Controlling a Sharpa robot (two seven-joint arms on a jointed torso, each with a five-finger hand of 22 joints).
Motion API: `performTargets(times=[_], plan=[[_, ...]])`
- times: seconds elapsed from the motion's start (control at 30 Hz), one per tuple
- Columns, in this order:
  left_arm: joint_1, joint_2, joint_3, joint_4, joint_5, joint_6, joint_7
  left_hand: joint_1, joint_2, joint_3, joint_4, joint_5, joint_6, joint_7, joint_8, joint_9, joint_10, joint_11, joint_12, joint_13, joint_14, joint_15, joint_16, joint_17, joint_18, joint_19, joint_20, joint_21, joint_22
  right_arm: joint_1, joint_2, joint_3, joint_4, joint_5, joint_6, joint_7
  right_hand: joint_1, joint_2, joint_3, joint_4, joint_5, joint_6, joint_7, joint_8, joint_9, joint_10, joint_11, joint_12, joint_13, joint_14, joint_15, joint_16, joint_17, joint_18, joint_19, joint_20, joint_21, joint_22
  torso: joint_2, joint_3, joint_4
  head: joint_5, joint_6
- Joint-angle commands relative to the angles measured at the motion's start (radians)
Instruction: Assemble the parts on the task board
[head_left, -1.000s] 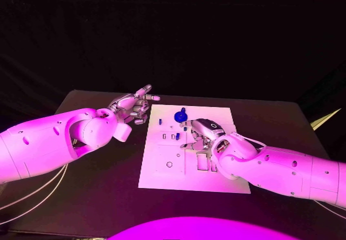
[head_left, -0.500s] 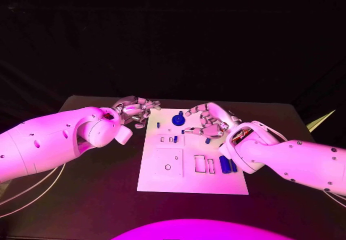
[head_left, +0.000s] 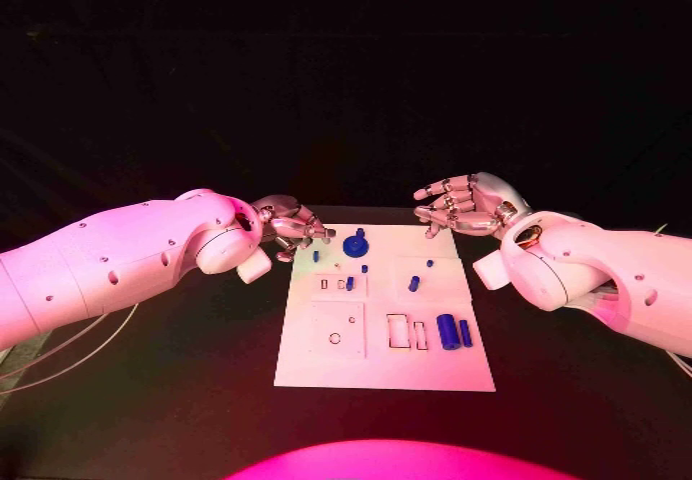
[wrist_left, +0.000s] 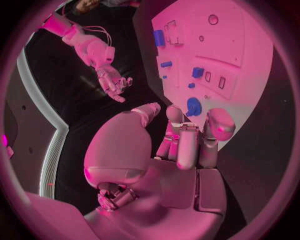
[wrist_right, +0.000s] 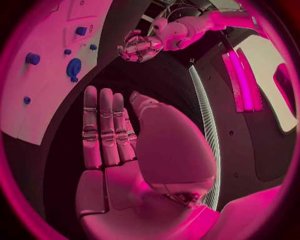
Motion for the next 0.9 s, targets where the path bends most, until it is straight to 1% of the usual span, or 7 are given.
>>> performTargets(times=[0.03,0.2,0.4,0.6,0.73,0.87,0.9], plan=[[0.017,0.026,0.000,-0.011,-0.079,0.052,-0.066,-0.019,-0.016,0.009,0.017,-0.007,-0.015,-0.001,0.029,0.018,-0.026,-0.007,-0.016,-0.016,0.020,-0.007,-0.017,0.050,0.024,-0.019,-0.007,-0.017,-0.015,0.004,-0.009,0.000,-0.019,0.033,0.049,0.015,-0.020,-0.029,0.060,-0.019,-0.004,0.063,0.017,0.021,-0.014,-0.036,0.008,-0.072,-0.087,-0.007,0.014,-0.088,-0.040,0.027,-0.005,0.010,-0.057,-0.062,-0.007,0.0043,-0.0019,0.003,-0.001],[0.039,0.070,-0.006,-0.034,-0.174,0.095,-0.139,-0.044,-0.030,-0.006,0.042,-0.010,-0.023,0.001,0.036,0.024,-0.026,-0.005,-0.018,-0.019,0.018,-0.005,-0.020,0.045,0.025,-0.021,-0.006,-0.023,-0.021,0.007,-0.021,0.000,-0.040,0.036,0.067,0.019,-0.053,-0.034,0.080,-0.038,-0.004,0.073,0.021,0.004,-0.028,-0.007,0.015,-0.135,-0.191,0.008,0.023,-0.178,-0.090,0.027,0.013,0.021,-0.107,-0.154,-0.009,0.0080,-0.0043,0.004,-0.004],[0.053,0.130,-0.014,-0.072,-0.272,0.151,-0.209,-0.081,-0.039,-0.045,0.090,-0.012,-0.026,-0.002,0.052,0.034,-0.023,-0.006,-0.017,-0.018,0.018,-0.006,-0.021,0.044,0.025,-0.018,-0.005,-0.027,-0.024,0.008,-0.032,0.000,-0.053,0.015,0.059,0.014,-0.073,-0.046,0.074,-0.044,-0.005,0.071,0.026,-0.006,-0.034,0.004,0.019,-0.148,-0.221,0.024,0.025,-0.200,-0.101,0.027,0.024,0.022,-0.111,-0.187,-0.009,0.0097,-0.0039,0.006,-0.006],[0.065,0.190,-0.020,-0.123,-0.356,0.225,-0.243,-0.121,-0.023,-0.084,0.095,-0.014,-0.016,-0.010,0.075,0.048,-0.018,-0.012,-0.013,-0.010,0.020,-0.011,-0.020,0.048,0.024,-0.014,-0.009,-0.028,-0.023,0.009,-0.033,0.000,-0.068,-0.003,0.054,0.013,-0.100,-0.062,0.052,-0.046,-0.005,0.077,0.026,-0.014,-0.040,0.013,0.021,-0.171,-0.261,0.037,0.028,-0.244,-0.131,0.027,0.033,0.026,-0.114,-0.240,-0.006,0.0063,-0.0046,0.007,-0.007],[0.070,0.224,-0.026,-0.159,-0.363,0.271,-0.252,-0.122,-0.013,-0.089,0.093,-0.009,-0.008,-0.015,0.089,0.058,-0.015,-0.016,-0.011,-0.006,0.022,-0.014,-0.018,0.051,0.024,-0.012,-0.011,-0.027,-0.021,0.009,-0.029,0.000,-0.079,-0.002,0.058,0.010,-0.107,-0.065,0.033,-0.052,-0.005,0.080,0.028,-0.020,-0.044,0.023,0.023,-0.189,-0.289,0.036,0.034,-0.283,-0.160,0.027,0.023,0.032,-0.115,-0.289,-0.006,0.0063,-0.0050,0.005,-0.008],[0.074,0.245,-0.033,-0.187,-0.330,0.283,-0.252,-0.145,-0.005,-0.103,0.096,-0.005,-0.010,-0.018,0.102,0.071,-0.019,-0.019,-0.015,-0.010,0.020,-0.016,-0.020,0.048,0.024,-0.013,-0.013,-0.030,-0.025,0.009,-0.025,0.000,-0.088,0.035,0.091,-0.013,-0.118,-0.057,-0.016,-0.057,-0.004,0.067,0.045,-0.037,-0.054,-0.007,0.047,-0.225,-0.331,-0.057,0.071,-0.375,-0.220,0.025,-0.086,0.068,-0.115,-0.386,-0.006,0.0072,-0.0055,0.004,-0.010],[0.075,0.248,-0.034,-0.192,-0.314,0.280,-0.252,-0.259,0.019,-0.146,0.096,-0.023,-0.016,-0.021,0.113,0.083,-0.028,-0.019,-0.021,-0.018,0.016,-0.017,-0.024,0.042,0.026,-0.018,-0.013,-0.037,-0.033,0.009,-0.023,0.000,-0.091,0.046,0.102,-0.018,-0.160,-0.044,-0.092,-0.022,0.003,0.024,0.074,-0.061,-0.064,-0.085,0.074,-0.264,-0.357,-0.137,0.108,-0.423,-0.249,0.013,-0.165,0.089,-0.123,-0.423,-0.005,0.0071,-0.0054,0.004,-0.009]])
